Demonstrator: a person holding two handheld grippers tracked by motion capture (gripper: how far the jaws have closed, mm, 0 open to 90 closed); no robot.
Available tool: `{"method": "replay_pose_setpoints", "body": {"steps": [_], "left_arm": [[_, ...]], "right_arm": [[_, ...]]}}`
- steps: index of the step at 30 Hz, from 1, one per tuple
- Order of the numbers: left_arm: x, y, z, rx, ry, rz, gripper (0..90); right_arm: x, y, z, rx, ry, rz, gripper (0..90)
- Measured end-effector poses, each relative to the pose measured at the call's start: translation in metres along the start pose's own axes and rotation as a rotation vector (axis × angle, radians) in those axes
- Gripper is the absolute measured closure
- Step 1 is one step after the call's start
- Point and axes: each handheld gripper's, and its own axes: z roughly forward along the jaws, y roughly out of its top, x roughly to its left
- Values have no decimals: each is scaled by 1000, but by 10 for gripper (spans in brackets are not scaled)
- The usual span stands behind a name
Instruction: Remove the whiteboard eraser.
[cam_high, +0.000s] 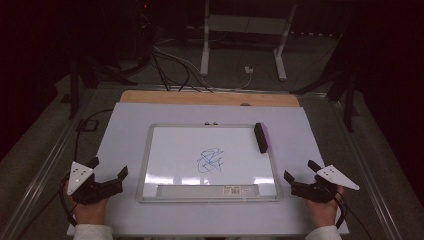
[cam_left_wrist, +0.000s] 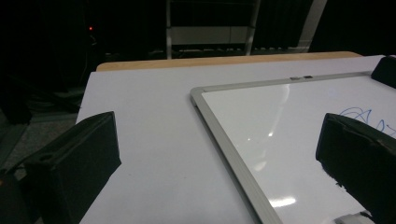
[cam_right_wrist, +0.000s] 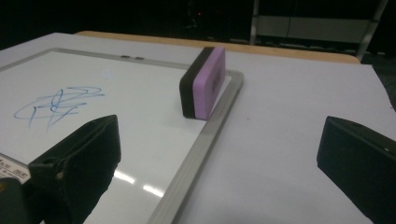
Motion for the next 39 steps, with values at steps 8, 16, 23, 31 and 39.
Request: {"method": "replay_pose_setpoints", "body": {"steps": [8, 16, 23, 31, 39], "left_arm": [[0, -1, -1, 6, 14, 12, 6], [1, -1, -4, 6, 29, 19, 6], [1, -3, -3, 12, 38, 17, 6], [-2, -5, 0, 26, 38, 36, 6], [-3, -6, 1, 29, 44, 37, 6]], "right_arm": [[3, 1, -2, -12, 4, 1, 5], [7, 16, -5, -35, 6, -25, 5], [6, 39, 0, -26, 21, -47, 5], [7, 65, 14, -7, 42, -53, 5], [3, 86, 30, 2, 34, -59, 5]]}}
